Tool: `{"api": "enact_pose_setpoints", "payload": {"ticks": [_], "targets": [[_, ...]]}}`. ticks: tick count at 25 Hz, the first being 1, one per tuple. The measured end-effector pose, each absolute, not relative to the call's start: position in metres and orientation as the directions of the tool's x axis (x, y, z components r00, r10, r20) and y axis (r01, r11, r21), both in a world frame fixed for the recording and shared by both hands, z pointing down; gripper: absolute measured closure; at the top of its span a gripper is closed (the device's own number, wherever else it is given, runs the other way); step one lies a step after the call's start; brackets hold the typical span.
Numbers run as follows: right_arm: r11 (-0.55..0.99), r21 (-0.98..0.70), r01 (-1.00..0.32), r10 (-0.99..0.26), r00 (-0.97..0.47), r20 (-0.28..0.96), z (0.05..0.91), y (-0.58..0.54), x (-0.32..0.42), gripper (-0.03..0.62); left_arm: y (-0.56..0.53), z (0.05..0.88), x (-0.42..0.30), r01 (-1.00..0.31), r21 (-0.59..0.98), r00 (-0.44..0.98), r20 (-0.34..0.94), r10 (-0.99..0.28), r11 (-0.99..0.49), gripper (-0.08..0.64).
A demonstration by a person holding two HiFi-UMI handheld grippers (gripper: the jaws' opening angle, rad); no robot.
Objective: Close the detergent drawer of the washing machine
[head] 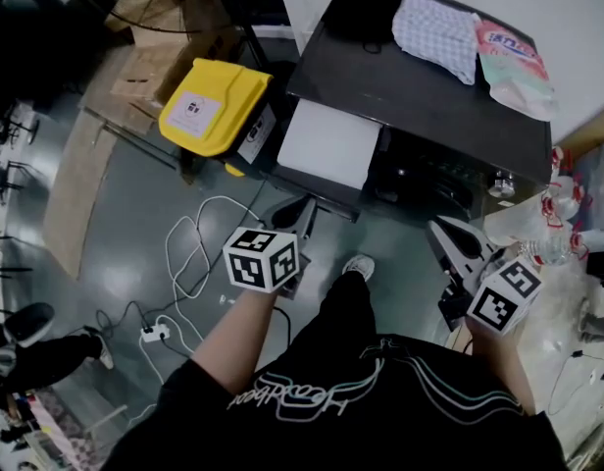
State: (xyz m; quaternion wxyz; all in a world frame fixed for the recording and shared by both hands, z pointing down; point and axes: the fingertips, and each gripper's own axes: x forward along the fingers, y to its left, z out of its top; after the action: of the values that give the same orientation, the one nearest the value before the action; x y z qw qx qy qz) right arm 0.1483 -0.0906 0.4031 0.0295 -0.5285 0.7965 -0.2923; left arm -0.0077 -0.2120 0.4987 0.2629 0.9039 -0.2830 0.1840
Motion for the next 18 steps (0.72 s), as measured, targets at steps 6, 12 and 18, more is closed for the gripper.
{"api": "enact_pose_setpoints", "payload": {"ticks": [6, 12, 18], "targets": [[0.270, -0.505, -0.820, -0.860, -0.441, 0.256, 0.404, -0.097, 0.148, 0.565, -0.214, 0.498, -0.005, -0.609, 0.369, 0.771, 0.485, -0.414, -0.702, 0.537], [0.261, -0.517, -0.815, -0.861, -0.439, 0.257, 0.407, -0.099, 0.150, 0.565, -0.220, 0.498, -0.001, -0.610, 0.368, 0.770, 0.486, -0.414, -0.702, 0.537], [0.248, -0.525, -0.814, -0.869, -0.427, 0.251, 0.408, -0.105, 0.157, 0.565, -0.230, 0.498, 0.007, -0.608, 0.367, 0.770, 0.488, -0.412, -0.704, 0.537]]}}
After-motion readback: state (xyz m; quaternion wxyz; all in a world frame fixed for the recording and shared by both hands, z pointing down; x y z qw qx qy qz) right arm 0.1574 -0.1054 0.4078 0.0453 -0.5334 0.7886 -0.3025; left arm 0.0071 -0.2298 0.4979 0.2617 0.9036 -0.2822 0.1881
